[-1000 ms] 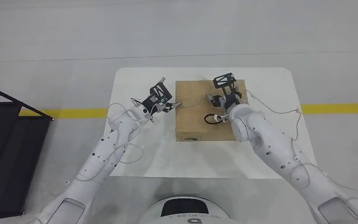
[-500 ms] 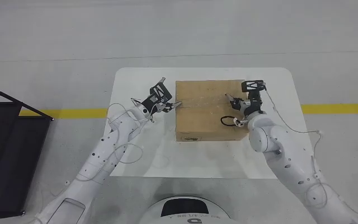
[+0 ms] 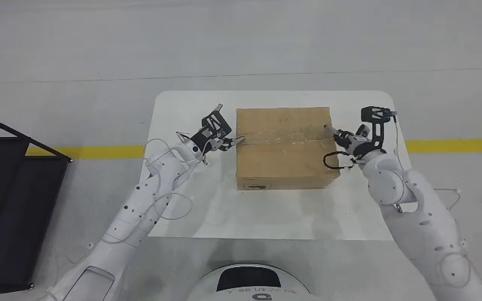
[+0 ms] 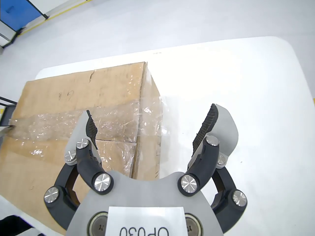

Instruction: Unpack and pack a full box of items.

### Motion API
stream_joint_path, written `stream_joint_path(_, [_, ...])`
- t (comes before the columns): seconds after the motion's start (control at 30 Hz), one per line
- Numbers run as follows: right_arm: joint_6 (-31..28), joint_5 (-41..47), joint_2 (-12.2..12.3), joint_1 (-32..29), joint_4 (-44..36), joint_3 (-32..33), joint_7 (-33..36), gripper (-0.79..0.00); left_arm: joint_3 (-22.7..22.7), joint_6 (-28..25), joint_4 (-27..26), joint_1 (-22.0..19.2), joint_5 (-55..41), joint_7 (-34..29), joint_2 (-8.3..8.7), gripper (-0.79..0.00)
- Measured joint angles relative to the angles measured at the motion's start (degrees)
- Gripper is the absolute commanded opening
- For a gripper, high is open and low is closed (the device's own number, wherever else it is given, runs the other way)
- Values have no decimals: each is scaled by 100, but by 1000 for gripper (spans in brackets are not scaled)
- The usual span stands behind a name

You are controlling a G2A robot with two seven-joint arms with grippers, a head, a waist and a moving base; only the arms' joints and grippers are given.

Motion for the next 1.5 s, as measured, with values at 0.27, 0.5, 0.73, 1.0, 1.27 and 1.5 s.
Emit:
stream_joint_path(0.27, [-1102,1555,-2,-38,736,710,305,0,0,0,0,0,0,0,0,0])
stream_joint_path(0.5, [-1797,2380,11,494,1604,763,1448,-400,0,0,0,0,0,0,0,0])
stream_joint_path(0.73, [-2172,2515,2,782,1890,617,1940,-496,0,0,0,0,0,0,0,0])
stream_joint_path(1.0, [-2447,2641,-17,1036,2135,447,2271,-785,0,0,0,0,0,0,0,0])
stream_joint_path(1.27, [-2512,2638,-13,995,2000,502,2183,-785,0,0,0,0,0,0,0,0])
stream_joint_path(1.5, [-2352,2406,26,685,1393,714,2107,-785,0,0,0,0,0,0,0,0])
